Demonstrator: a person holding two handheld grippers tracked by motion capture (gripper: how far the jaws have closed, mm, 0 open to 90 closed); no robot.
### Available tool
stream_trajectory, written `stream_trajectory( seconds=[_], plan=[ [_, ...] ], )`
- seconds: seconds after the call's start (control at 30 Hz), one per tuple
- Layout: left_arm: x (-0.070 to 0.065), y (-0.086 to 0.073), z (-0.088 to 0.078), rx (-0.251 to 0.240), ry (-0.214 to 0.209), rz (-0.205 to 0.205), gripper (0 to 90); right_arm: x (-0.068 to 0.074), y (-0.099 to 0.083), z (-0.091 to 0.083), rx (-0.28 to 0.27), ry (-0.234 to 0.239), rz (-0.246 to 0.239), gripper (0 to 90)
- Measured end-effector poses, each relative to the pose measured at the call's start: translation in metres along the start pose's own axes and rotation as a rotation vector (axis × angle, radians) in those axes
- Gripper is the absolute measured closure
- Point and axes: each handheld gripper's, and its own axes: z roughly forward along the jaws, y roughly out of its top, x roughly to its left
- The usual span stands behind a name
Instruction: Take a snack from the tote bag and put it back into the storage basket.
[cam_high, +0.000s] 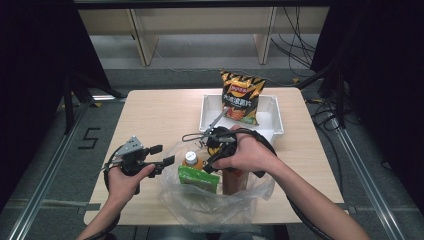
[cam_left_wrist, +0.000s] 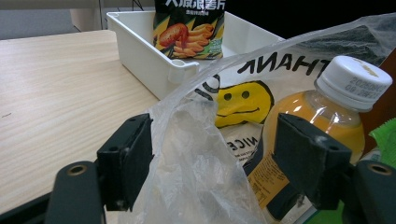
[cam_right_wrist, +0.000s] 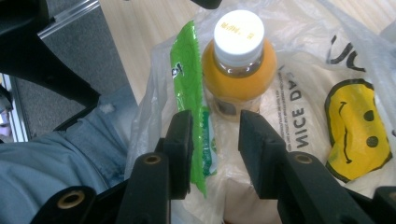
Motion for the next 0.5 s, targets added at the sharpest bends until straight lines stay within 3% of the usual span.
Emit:
stream_trajectory(
  seconds=[0.5],
  plan=[
    [-0.0002, -0.0001, 0.0, 0.002, 0.0, 0.001, 27.8, 0.0042, 0.0049, 0.0108, 0.042, 0.011, -0.023, 65.0]
  ],
)
